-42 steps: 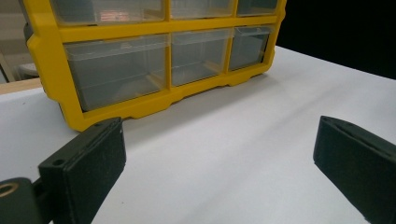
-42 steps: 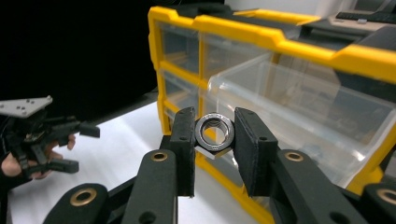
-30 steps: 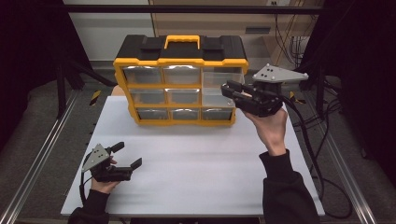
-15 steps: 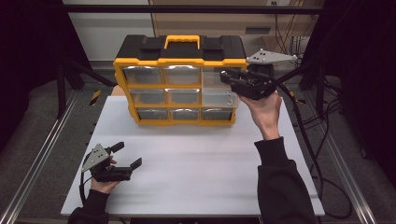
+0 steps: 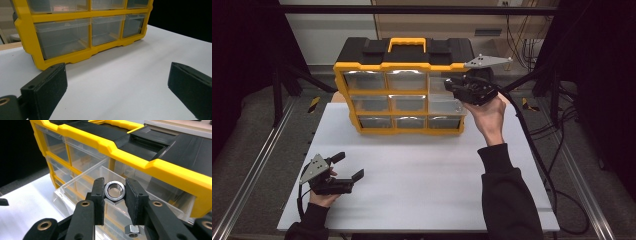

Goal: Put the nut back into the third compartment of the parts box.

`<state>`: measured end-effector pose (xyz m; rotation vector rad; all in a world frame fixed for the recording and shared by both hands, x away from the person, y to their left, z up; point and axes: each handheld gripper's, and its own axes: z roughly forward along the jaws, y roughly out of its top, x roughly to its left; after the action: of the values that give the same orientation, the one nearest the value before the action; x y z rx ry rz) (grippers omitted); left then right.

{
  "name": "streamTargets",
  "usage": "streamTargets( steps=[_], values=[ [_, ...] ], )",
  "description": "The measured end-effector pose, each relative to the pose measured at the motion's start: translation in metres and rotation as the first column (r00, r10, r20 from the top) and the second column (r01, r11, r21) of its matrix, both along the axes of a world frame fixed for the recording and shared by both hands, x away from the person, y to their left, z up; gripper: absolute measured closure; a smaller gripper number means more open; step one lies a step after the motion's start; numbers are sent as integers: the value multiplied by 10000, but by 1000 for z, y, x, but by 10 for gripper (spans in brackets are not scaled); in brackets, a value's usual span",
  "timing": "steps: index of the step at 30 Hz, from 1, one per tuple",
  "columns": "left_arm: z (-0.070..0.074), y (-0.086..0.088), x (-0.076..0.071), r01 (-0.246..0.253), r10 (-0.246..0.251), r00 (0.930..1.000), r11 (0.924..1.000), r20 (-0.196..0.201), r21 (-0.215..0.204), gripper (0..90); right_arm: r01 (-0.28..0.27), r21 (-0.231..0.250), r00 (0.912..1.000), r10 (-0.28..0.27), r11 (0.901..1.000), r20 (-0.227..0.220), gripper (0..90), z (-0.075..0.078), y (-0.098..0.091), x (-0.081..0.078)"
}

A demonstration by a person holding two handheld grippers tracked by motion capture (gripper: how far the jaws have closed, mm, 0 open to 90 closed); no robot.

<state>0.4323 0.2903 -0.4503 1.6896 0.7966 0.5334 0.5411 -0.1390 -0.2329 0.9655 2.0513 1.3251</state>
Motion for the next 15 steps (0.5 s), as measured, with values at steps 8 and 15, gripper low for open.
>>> streamTargets(
  steps=[8, 15],
  values=[
    [0, 0, 0, 7, -7, 10000, 10000, 1, -5, 23, 15, -864, 9998, -32, 9963, -193, 697, 1, 6, 2],
    [0, 0, 0, 8, -8, 10000, 10000, -4, -4, 23, -148, -653, 9991, 122, 9978, -408, 663, 2, 5, 2]
  ],
)
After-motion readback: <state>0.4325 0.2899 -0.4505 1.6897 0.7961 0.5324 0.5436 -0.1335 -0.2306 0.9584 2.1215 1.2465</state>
